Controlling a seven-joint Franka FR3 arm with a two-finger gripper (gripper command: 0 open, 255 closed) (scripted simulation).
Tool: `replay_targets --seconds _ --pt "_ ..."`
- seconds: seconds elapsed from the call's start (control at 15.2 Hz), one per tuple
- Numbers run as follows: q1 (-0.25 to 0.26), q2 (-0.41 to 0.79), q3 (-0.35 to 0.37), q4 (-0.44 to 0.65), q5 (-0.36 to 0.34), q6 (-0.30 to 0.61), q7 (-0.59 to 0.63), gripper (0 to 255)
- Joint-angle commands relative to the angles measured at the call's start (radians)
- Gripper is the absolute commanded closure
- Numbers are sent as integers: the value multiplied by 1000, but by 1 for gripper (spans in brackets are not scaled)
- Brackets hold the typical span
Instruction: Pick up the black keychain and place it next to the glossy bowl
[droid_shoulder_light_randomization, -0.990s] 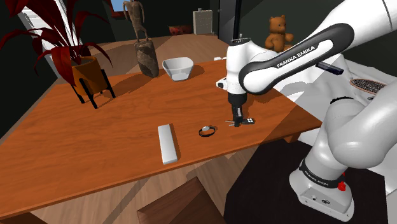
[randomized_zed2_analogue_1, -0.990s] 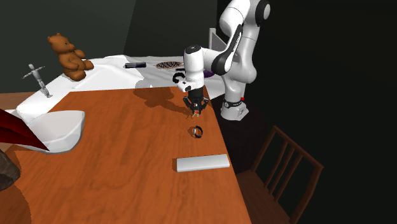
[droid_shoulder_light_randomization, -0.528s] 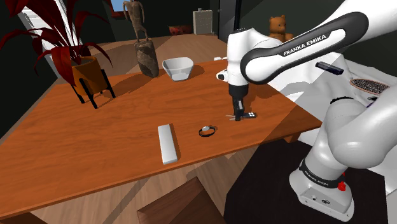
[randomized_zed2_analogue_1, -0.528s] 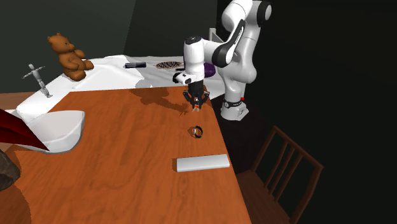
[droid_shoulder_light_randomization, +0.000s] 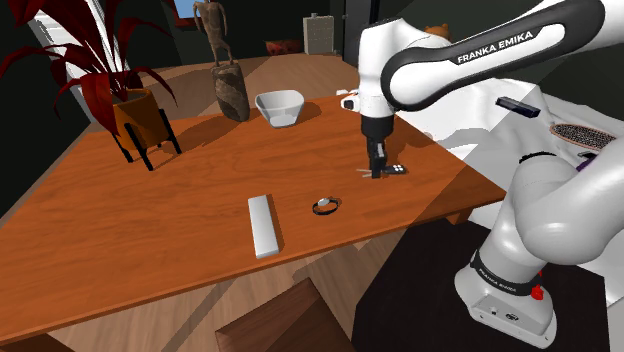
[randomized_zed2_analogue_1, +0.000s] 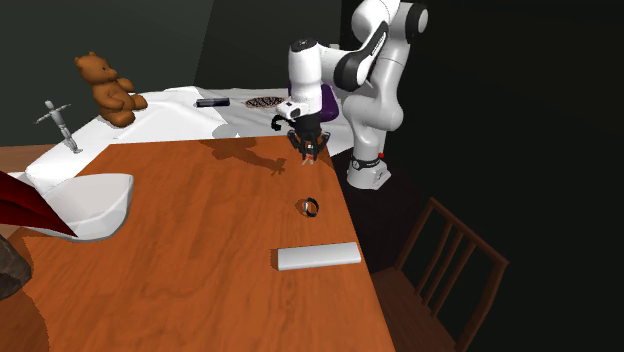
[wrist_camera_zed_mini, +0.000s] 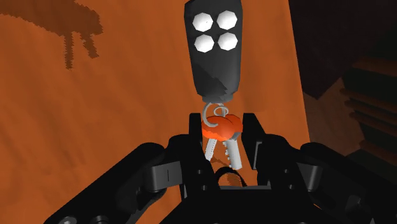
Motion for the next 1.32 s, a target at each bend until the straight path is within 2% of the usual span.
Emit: replay_targets --seconds 0.0,0.92,1.25 --pt "1 -5 1 25 1 -30 0 255" --pt "2 -31 7 191 6 -222 -3 255" --pt "-26 125 -66 315 -26 -187 -92 255"
